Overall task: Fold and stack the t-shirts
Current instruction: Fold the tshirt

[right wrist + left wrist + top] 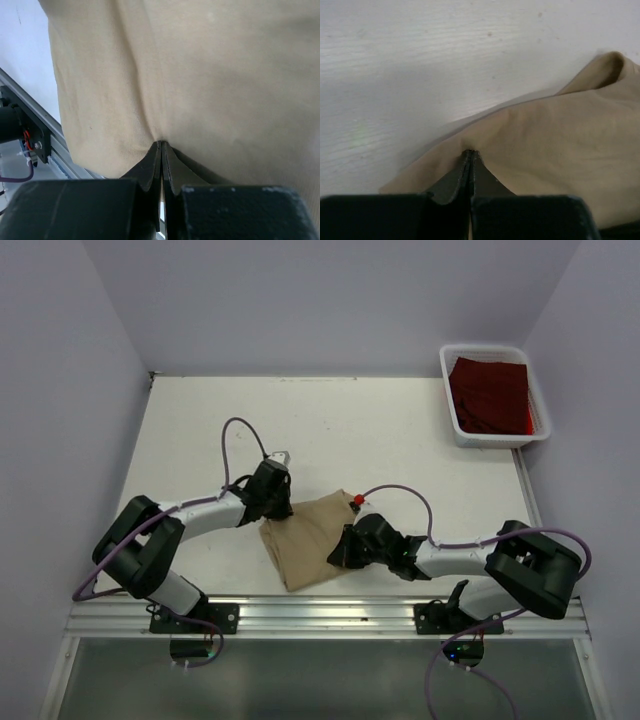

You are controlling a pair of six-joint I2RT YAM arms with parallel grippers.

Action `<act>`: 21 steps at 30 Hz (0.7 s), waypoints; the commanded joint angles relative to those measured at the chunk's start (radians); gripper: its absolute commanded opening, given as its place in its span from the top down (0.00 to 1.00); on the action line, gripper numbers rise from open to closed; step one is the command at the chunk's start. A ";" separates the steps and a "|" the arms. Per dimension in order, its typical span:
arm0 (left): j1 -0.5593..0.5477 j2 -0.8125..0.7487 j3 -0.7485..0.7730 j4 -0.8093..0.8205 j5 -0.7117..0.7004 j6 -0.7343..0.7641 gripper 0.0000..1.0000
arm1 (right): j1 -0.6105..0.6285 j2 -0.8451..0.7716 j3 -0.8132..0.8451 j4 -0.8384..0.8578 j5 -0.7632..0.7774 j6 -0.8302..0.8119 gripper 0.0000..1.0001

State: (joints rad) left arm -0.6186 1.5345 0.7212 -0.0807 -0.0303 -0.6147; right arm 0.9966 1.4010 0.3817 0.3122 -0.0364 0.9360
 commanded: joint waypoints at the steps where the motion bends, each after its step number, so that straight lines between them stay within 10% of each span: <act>1: 0.048 -0.007 -0.017 -0.102 -0.230 0.000 1.00 | 0.005 0.062 -0.067 -0.202 0.056 -0.025 1.00; 12: 0.102 0.041 0.070 -0.201 -0.488 0.000 1.00 | 0.007 0.079 -0.064 -0.213 0.064 -0.019 1.00; 21: 0.071 -0.310 0.008 -0.124 -0.018 -0.023 1.00 | 0.007 0.081 -0.056 -0.214 0.072 -0.023 1.00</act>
State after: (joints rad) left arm -0.5213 1.3777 0.7509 -0.2676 -0.2386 -0.6178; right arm 0.9966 1.4136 0.3756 0.3336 -0.0360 0.9508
